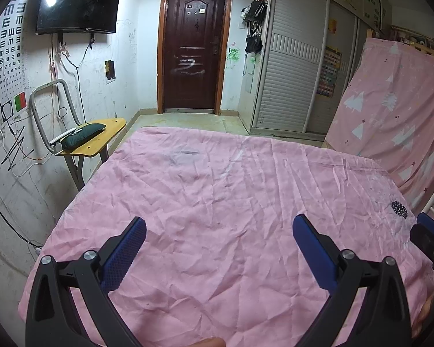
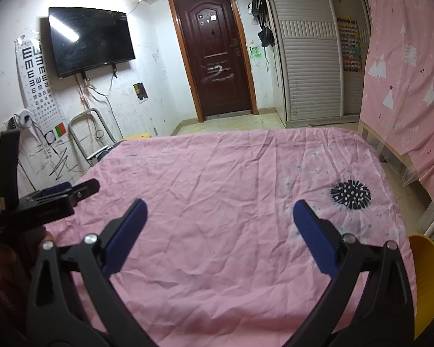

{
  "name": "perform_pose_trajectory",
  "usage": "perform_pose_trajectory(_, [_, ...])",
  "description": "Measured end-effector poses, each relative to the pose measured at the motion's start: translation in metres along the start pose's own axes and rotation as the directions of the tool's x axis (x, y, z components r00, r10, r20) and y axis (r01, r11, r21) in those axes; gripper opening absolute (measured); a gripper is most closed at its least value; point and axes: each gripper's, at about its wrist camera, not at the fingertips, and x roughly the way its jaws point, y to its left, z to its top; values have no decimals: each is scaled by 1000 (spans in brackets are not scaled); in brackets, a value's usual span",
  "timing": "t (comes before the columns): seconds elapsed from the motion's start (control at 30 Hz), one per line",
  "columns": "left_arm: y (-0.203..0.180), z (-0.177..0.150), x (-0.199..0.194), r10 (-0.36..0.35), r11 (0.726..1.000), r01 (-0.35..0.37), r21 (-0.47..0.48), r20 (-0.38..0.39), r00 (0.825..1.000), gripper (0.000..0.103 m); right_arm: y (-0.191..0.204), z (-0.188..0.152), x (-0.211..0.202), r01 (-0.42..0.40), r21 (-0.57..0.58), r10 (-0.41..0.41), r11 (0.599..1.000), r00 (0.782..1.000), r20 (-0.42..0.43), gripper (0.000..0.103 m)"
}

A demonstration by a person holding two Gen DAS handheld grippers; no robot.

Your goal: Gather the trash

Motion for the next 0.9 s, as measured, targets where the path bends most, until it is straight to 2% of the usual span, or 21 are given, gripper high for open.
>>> perform_pose_trajectory(0.9, [3, -1, 1, 2, 1000, -2, -5, -7, 1000, 94, 0, -1, 0, -1, 1, 1, 1000, 1000, 0, 97])
